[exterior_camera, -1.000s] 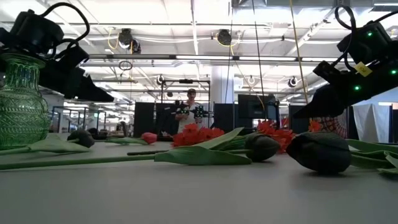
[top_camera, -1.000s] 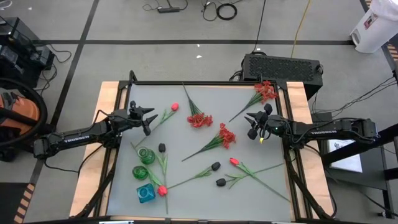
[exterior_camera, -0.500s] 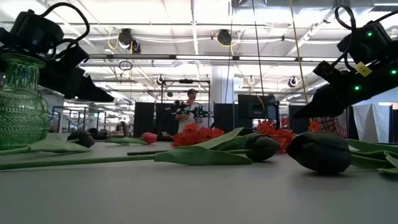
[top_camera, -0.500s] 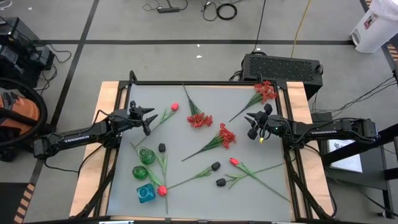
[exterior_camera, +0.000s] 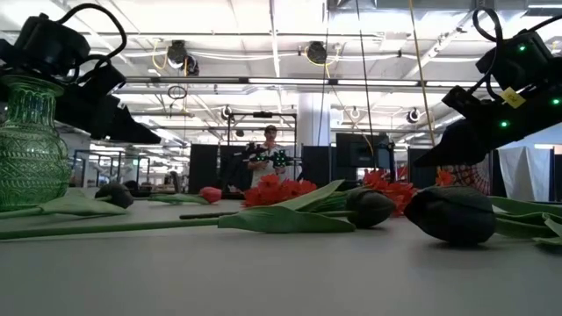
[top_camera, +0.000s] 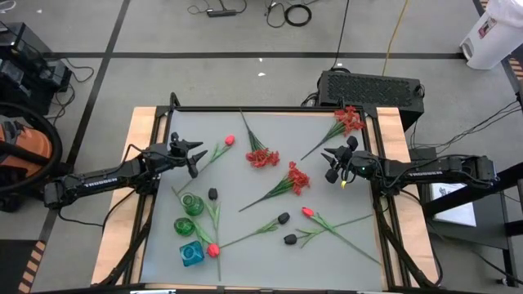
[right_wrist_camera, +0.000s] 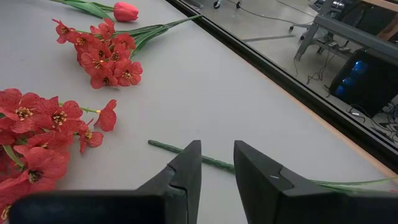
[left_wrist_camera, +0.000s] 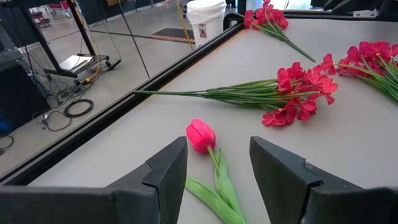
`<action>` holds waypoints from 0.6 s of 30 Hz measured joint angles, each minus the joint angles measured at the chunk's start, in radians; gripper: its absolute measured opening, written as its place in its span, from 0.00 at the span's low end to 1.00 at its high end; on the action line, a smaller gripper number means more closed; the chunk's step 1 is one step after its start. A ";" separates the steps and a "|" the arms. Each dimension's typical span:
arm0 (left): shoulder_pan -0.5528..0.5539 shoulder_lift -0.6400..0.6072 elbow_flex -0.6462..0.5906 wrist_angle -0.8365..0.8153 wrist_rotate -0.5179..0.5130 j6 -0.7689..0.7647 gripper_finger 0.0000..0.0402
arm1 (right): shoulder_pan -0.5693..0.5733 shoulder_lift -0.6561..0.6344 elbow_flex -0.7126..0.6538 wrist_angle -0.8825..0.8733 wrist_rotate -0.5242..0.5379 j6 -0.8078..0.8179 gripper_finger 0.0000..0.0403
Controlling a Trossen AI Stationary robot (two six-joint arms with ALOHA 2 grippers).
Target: Sort flowers into vase by color
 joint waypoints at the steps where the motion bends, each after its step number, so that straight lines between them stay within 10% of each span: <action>1: 0.000 0.000 0.000 0.000 0.000 0.000 0.45 | 0.000 0.000 0.000 0.000 0.000 0.000 0.21; 18: 0.000 0.000 0.000 0.012 0.043 -0.103 0.45 | 0.000 0.000 0.000 0.000 0.000 0.000 0.21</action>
